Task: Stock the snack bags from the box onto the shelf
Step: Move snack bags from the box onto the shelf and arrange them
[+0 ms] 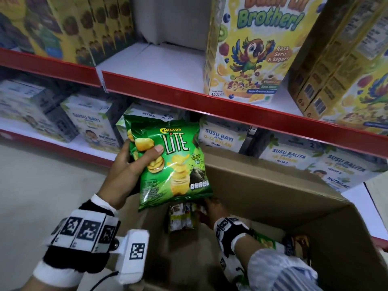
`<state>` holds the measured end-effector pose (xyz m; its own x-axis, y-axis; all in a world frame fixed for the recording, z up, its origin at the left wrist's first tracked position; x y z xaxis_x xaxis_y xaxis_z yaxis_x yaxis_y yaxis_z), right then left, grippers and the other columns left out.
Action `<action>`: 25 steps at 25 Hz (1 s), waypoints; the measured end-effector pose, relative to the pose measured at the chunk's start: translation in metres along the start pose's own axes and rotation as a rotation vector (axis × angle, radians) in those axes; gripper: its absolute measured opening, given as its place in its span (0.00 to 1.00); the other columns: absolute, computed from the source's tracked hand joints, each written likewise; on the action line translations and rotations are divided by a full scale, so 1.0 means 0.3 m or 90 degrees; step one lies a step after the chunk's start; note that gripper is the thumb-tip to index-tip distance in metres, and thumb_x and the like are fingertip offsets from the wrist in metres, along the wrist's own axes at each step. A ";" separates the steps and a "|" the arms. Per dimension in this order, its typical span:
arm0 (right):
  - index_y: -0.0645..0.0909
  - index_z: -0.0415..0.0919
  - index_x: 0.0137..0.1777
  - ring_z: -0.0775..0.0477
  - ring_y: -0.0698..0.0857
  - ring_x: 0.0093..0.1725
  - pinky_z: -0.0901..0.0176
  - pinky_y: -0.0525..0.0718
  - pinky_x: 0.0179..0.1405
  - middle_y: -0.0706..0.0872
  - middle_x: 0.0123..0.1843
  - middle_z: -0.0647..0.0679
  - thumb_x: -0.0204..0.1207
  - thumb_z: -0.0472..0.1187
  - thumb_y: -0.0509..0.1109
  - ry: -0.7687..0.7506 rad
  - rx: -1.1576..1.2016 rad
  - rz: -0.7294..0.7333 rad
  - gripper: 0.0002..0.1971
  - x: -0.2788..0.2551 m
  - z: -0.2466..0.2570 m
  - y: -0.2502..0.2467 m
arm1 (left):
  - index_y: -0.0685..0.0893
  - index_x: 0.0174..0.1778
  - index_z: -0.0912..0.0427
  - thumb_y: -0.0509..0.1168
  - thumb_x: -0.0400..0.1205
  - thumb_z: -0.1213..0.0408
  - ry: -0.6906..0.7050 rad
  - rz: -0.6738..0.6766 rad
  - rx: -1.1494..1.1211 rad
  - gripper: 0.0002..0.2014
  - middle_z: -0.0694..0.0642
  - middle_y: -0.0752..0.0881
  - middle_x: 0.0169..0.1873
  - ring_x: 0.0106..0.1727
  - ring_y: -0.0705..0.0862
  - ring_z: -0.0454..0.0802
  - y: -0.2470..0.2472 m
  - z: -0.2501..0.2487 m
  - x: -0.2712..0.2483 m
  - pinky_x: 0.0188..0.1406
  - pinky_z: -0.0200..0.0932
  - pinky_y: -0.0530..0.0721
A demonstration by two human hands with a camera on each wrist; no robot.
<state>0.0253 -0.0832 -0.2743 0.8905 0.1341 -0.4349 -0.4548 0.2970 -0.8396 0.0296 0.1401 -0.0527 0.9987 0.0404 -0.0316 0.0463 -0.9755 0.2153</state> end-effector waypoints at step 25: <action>0.83 0.48 0.47 0.48 0.87 0.30 0.54 0.85 0.18 0.90 0.37 0.52 0.83 0.33 0.58 -0.086 0.882 -0.346 0.13 -0.491 -0.094 -0.636 | 0.88 0.40 0.46 0.81 0.57 0.42 0.017 0.054 -0.022 0.21 0.43 0.90 0.37 0.40 0.88 0.41 0.170 0.202 0.000 0.36 0.33 0.84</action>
<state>-0.0195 -0.1862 -0.0593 0.9715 -0.2228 -0.0812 0.2312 0.9660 0.1155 0.0306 0.0772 -0.1009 0.9993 -0.0353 0.0138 -0.0377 -0.9676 0.2495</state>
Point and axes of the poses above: each hand's wrist, its own x-axis towards the middle knuckle, its own y-axis out of the palm, z = x × y, the point moved 3 cm from there along x, towards the middle knuckle
